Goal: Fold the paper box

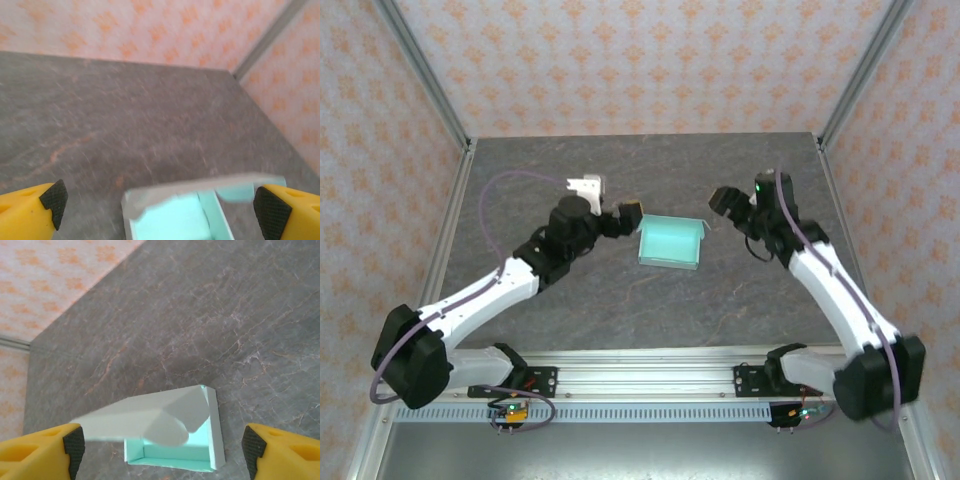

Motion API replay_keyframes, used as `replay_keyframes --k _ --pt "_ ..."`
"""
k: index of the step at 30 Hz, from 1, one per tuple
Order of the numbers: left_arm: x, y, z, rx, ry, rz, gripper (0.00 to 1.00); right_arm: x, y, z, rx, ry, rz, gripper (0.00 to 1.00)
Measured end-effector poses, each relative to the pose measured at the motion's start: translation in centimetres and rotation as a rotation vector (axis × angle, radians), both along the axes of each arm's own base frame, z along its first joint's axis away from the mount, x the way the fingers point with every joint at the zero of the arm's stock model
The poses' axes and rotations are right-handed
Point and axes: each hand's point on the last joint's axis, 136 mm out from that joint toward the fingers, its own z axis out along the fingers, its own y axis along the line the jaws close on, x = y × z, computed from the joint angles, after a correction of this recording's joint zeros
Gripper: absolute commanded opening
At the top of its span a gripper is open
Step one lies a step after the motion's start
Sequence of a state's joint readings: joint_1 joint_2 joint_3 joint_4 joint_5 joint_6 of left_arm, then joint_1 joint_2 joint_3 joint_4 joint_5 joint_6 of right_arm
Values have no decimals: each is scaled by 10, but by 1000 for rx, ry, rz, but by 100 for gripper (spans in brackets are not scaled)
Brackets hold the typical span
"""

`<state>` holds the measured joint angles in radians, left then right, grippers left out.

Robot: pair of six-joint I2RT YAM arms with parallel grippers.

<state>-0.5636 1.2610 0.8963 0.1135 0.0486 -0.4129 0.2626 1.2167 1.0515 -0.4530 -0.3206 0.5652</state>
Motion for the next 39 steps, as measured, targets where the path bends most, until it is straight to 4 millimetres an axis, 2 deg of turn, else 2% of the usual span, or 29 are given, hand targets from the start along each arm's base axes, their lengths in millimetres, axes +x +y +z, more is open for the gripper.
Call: replay_keyframes --k 2,4,6,7,9,11,12,13,15,20,28,39 --pt "27 10 9 -54 44 55 95 22 7 -8 26 84 -11 75" --pt "56 13 4 -93 122 87 90 39 14 -22 62 168 -20 76" --pt "82 7 -14 -128 230 88 90 43 20 -40 114 250 -34 78" --pt "92 0 -29 -151 298 76 89 41 23 -50 144 301 -41 79" --pt "100 -13 -62 -202 435 52 86 35 28 -62 200 376 -60 79" --pt "93 -25 -105 -253 599 33 83 30 33 -69 251 434 -71 78" --pt "88 -29 -119 -269 657 31 82 29 35 -70 270 452 -72 76" --pt "82 -33 -133 -284 714 31 78 27 38 -70 292 470 -73 74" --pt "72 -39 -144 -313 780 28 72 24 42 -72 327 498 -78 68" --pt "60 -57 -137 -394 838 -13 63 16 46 -88 376 569 -105 63" --pt "43 -69 -140 -438 888 -28 47 15 48 -103 400 602 -135 56" --pt "35 -77 -147 -462 898 -30 40 12 46 -119 410 616 -180 50"
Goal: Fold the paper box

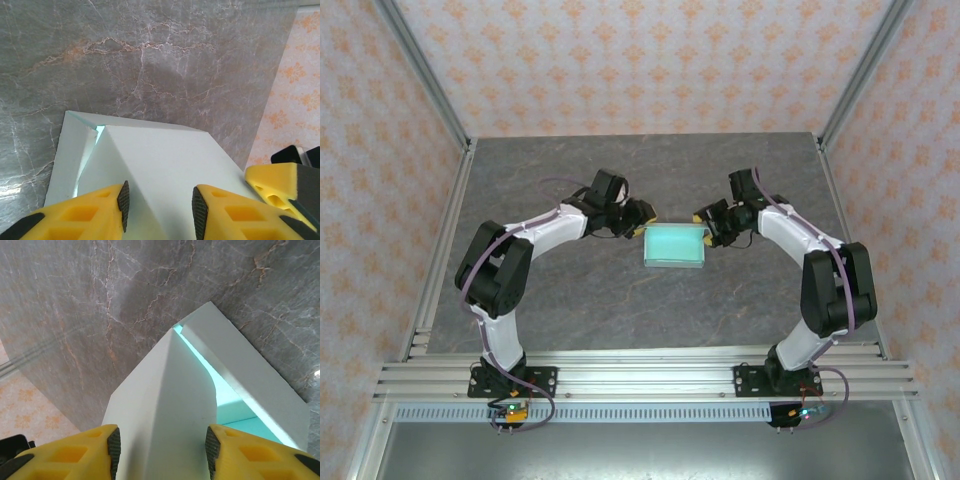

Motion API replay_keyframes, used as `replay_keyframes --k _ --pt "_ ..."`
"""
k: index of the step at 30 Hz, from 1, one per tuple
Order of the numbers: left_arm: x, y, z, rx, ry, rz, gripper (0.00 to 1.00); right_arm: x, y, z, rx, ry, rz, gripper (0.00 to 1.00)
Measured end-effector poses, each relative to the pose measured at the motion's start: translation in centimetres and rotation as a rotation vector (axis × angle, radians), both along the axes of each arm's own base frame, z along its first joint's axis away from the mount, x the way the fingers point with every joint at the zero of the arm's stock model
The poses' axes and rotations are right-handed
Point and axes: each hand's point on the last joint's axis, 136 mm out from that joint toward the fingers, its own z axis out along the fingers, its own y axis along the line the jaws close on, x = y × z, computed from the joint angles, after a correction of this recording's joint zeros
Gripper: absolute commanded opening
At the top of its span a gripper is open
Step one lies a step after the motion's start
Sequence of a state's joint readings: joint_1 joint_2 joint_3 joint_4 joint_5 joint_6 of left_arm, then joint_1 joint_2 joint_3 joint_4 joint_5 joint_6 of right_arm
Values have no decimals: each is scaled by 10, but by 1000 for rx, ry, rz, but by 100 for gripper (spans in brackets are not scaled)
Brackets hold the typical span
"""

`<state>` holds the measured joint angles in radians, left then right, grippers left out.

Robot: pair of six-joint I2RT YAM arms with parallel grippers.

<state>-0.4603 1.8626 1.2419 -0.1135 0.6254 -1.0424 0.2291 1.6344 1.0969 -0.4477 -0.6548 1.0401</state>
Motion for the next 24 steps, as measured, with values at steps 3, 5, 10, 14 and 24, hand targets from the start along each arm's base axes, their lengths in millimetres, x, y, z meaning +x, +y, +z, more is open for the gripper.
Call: replay_keyframes --k 3,5,10,14,24 --pt "-2 -1 1 -3 -3 3 40 -2 0 -4 -7 7 3 50" --pt "-4 -4 1 -1 -5 -2 40 -3 -2 -6 -17 11 3 50" --pt "-11 -14 1 -4 8 -3 43 -7 -9 -13 -68 21 10 50" --pt "-12 -17 3 -12 20 15 45 -8 -11 -14 -77 20 12 50" --pt "-16 -25 2 -18 37 57 41 -9 -11 -15 -80 21 16 50"
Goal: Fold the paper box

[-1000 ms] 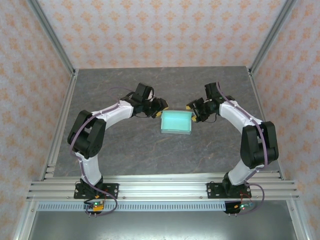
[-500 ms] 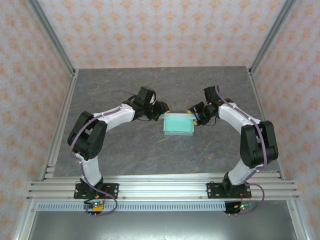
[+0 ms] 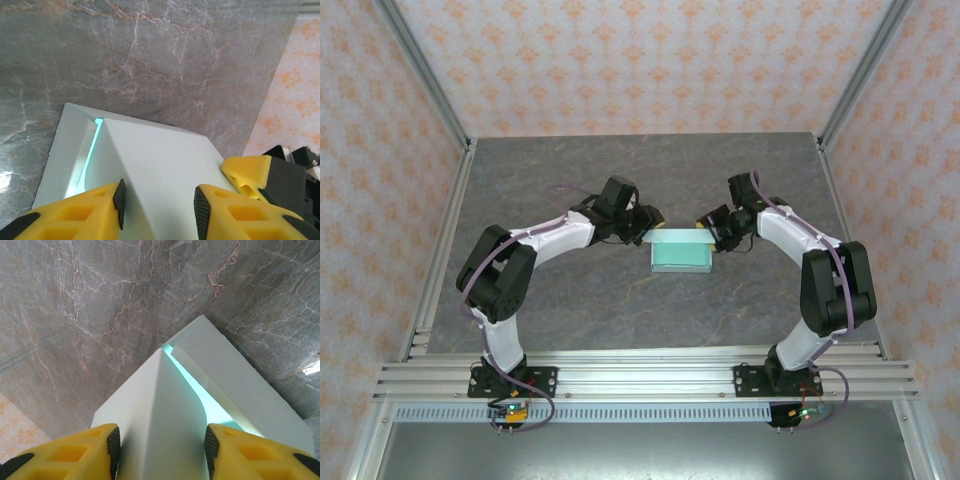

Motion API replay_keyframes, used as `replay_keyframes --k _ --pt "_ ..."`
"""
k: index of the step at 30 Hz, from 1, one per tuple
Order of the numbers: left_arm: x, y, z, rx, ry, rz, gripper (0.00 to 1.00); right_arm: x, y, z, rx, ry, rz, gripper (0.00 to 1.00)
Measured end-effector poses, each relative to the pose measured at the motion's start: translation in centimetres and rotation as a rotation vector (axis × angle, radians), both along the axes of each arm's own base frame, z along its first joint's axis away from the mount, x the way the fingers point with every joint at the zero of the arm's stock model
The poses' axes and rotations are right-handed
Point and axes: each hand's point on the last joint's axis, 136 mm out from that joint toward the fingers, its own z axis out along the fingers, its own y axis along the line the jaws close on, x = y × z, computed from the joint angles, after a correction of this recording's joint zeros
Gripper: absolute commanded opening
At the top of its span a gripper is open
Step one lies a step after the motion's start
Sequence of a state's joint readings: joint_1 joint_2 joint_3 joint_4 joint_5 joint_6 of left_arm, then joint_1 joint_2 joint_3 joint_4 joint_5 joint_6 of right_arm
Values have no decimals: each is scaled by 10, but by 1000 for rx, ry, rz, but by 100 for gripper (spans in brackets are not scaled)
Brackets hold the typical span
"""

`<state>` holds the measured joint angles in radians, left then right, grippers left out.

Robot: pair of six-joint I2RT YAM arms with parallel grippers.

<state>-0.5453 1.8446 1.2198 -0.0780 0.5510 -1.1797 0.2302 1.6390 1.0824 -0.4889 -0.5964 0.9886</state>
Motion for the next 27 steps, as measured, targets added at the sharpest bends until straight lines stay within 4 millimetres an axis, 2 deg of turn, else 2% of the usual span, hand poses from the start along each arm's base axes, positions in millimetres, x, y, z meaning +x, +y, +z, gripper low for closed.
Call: replay_keyframes --k 5,9,13,20,24,27 --pt "-10 -2 -10 97 -47 -62 37 -4 -3 -4 -25 7 17 51" --pt "-21 -2 -21 188 -93 -146 37 -10 -8 -9 -72 13 54 58" --pt "-36 4 -41 261 -108 -215 38 -22 -17 -16 -145 30 110 63" --pt "-35 4 -42 286 -153 -263 38 -36 -33 -19 -270 38 226 60" --pt "-32 2 -42 294 -161 -277 37 -39 -34 -16 -296 -11 324 60" --pt "-29 -1 -44 293 -165 -290 35 -43 -29 -23 -279 -33 380 63"
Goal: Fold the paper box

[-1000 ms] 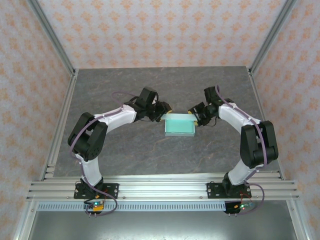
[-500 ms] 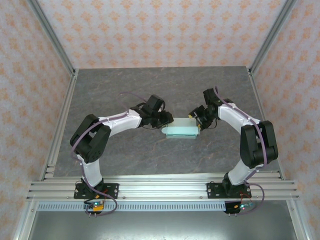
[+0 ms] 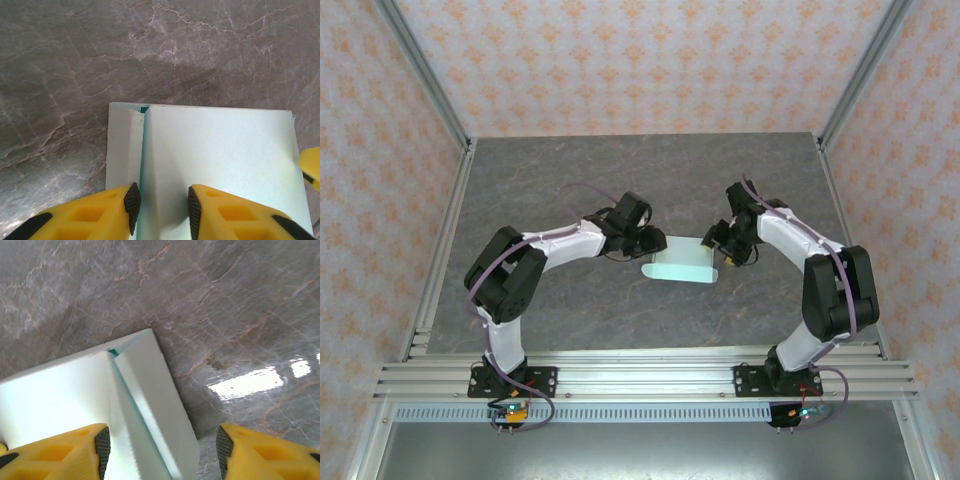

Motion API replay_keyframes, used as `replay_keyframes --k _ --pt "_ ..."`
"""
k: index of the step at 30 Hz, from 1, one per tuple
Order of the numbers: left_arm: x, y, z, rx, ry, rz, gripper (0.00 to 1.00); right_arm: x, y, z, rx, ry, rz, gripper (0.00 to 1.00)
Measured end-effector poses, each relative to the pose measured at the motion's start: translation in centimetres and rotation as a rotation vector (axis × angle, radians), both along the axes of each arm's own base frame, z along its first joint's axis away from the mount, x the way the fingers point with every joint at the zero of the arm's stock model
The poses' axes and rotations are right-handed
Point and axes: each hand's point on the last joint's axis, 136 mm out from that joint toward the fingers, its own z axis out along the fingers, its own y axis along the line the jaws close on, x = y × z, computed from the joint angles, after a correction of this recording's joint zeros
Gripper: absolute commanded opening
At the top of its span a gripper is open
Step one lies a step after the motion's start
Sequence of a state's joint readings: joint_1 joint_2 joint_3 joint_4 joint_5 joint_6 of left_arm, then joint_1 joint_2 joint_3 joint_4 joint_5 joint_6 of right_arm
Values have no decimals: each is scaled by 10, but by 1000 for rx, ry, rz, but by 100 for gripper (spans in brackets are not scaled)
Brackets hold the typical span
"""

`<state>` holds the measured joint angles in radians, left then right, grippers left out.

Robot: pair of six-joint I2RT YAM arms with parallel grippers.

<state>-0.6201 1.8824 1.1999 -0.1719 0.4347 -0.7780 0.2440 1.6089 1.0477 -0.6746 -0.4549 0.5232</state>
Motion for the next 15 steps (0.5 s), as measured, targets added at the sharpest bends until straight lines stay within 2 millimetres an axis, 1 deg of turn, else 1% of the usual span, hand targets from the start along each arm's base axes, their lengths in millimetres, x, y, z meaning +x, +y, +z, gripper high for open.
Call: replay_keyframes --k 2,3,5,10,12,15 --pt "4 -1 -1 2 -7 -13 31 -5 6 -7 40 1 30 68" --pt "5 -1 -2 2 -7 -21 31 -7 10 -10 64 1 39 71" --pt "8 0 -4 -6 0 -36 27 -8 16 -13 116 -5 45 73" --pt "16 14 -9 -19 2 -71 27 -5 23 -14 277 -41 23 75" --pt "16 24 -17 -23 12 -78 27 -3 27 -14 345 -55 8 75" --pt "18 28 -18 -39 -3 -101 26 -2 37 -11 446 -80 4 76"
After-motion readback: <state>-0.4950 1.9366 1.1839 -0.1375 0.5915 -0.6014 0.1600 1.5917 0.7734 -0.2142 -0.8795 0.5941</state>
